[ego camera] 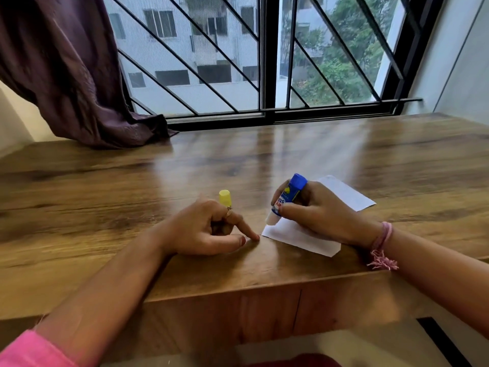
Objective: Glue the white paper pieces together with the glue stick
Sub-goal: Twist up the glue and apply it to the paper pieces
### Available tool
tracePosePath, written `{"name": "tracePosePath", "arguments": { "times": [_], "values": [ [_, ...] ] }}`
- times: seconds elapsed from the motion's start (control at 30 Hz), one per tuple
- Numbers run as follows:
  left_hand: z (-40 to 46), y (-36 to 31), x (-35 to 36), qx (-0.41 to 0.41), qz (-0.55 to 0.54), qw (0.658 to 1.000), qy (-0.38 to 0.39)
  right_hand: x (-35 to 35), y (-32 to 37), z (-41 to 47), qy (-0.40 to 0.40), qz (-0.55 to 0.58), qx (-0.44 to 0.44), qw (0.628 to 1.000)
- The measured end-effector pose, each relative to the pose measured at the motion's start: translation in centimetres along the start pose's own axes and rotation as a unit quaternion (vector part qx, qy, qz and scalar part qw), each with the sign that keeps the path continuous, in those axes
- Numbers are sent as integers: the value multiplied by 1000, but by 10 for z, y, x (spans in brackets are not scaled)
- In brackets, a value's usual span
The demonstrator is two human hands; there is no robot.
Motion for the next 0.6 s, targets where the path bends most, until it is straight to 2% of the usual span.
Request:
{"name": "tracePosePath", "arguments": {
  "times": [0.6],
  "values": [
    [0, -4, 0, 11, 16, 1000, 0, 5, -4, 2, -12, -73, -32, 997]
  ]
}}
Point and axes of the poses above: each hand's wrist, its own z-axis towards the middle knuckle, its own x-axis out of the palm, y = z × x, the point moved 5 cm from there along z, towards the middle knuckle, and after that the axes turned 9 degrees about x, right-handed, at the moved point
